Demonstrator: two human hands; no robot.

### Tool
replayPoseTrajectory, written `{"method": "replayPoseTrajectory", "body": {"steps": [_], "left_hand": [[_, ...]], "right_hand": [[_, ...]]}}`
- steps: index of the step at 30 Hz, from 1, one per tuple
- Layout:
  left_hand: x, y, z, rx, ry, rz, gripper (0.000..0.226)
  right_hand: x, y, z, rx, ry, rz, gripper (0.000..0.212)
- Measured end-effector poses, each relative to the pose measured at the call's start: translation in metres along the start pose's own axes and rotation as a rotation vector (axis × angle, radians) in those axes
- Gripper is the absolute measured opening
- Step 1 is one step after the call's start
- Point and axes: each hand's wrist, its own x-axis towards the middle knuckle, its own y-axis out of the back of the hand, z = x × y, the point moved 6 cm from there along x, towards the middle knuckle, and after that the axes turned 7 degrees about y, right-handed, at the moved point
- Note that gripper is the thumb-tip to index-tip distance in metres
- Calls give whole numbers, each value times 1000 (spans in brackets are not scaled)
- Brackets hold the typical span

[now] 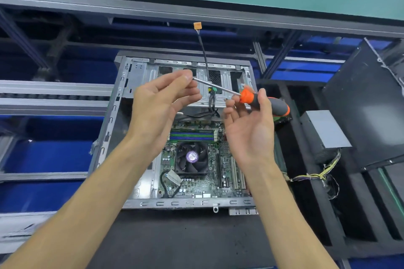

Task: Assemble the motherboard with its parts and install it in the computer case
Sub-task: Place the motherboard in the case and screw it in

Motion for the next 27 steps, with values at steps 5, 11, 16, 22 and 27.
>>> {"method": "replayPoseTrajectory", "body": {"steps": [5, 11, 16, 22, 27], "left_hand": [[13, -5, -10, -20, 40, -6, 7], [21, -14, -17, -4, 49, -40, 11], [26, -22, -21, -18, 79, -55, 14], [26, -24, -21, -49, 92, -97, 16], [27, -8, -24, -49, 123, -78, 28]], "right_hand": [[7, 6, -7, -66, 42, -11, 25], [14, 11, -14, -65, 59, 4, 27], [17, 13, -17, -50, 69, 20, 28], [18, 12, -24, -37, 98, 7, 28], [14, 11, -46, -149, 166, -4, 30]]}}
